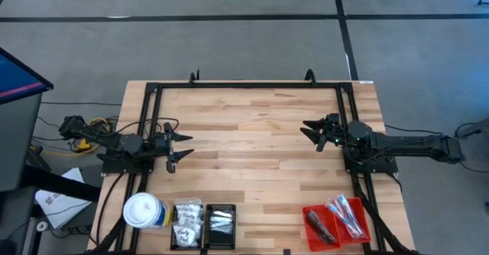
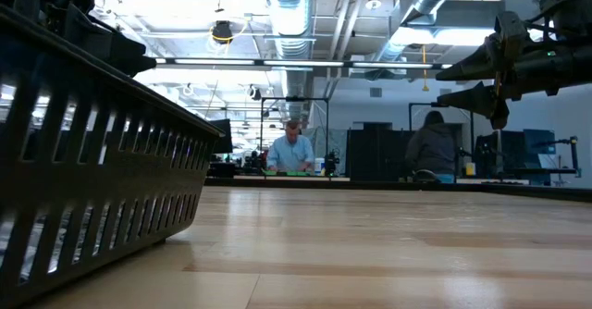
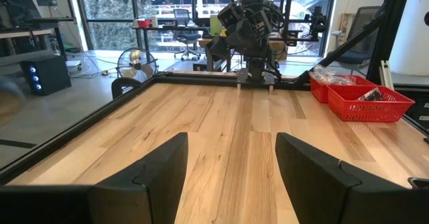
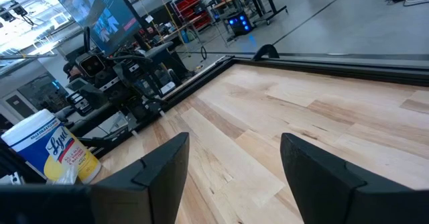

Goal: Pick & Place Travel size toiletries
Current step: Return to Home Position

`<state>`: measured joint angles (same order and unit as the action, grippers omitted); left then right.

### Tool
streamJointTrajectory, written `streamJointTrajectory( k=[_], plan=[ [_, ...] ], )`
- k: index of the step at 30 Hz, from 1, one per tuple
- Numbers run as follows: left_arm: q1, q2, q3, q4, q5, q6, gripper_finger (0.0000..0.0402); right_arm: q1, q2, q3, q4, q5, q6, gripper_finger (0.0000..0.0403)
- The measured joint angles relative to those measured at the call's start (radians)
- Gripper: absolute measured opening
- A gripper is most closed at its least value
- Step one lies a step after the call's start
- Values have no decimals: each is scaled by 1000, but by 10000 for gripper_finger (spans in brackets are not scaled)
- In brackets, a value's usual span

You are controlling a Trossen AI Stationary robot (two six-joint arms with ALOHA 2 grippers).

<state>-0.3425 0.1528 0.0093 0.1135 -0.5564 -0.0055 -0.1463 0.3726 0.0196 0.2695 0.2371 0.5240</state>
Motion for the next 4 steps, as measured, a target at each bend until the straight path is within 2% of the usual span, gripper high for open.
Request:
streamJointTrajectory(
  k=[4],
  plan=[
    [0,0,0,0,0,0,218,0,0,0,0,0,0,226]
  ],
)
